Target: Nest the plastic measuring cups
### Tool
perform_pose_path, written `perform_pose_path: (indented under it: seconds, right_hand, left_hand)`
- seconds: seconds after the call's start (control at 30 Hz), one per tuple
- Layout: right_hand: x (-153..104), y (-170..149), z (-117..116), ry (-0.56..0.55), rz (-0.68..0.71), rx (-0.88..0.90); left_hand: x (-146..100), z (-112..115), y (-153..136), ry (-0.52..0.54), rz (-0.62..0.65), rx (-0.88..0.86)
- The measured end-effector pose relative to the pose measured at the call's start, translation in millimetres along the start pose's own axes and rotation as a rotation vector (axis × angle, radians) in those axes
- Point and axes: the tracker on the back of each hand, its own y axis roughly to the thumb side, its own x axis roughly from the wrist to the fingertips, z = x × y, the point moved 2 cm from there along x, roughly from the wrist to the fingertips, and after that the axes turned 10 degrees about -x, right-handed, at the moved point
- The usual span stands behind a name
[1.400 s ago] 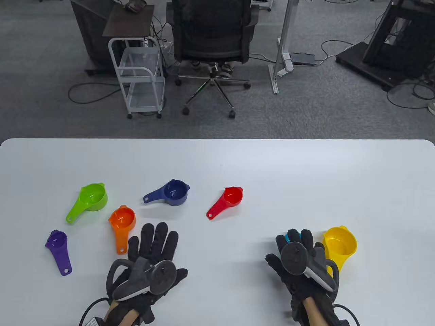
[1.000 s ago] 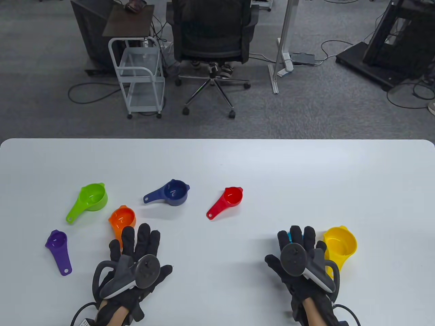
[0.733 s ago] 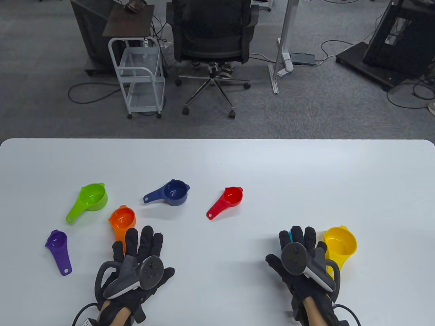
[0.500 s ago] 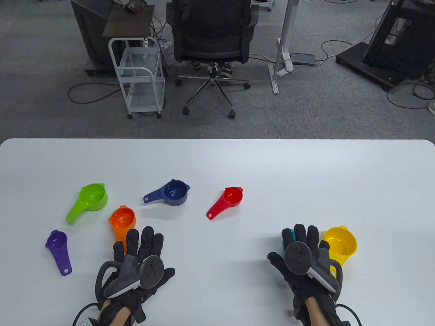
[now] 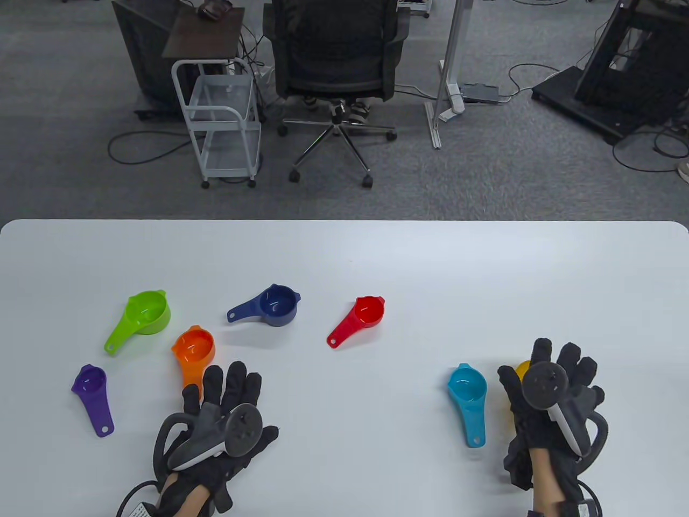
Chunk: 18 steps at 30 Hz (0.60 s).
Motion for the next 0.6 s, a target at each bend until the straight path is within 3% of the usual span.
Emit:
perform_pose_path:
  seconds: [0.07, 0.13, 0.23, 0.43, 0.6]
  right_hand:
    - [15, -4, -16, 0.100, -0.065, -0.071]
    - [23, -11, -26, 0.123, -0.107, -0.119]
    - [20, -9, -24, 0.090, -0.086, -0.006]
    - [17, 2, -24, 0.161, -0.068, -0.167]
    - [14, 3, -18, 0.108, -0.053, -0.146]
  left_hand:
    - [0, -3, -2, 0.025, -0.009, 0.004]
    - [1, -3, -6, 0.027, -0.024, -0.001]
    - [2, 0, -11, -0.001, -0.034, -0.008]
    - [0, 1, -10, -0.006, -0.029, -0.026]
    - [-1, 0, -6, 0.001, -0.018, -0.017]
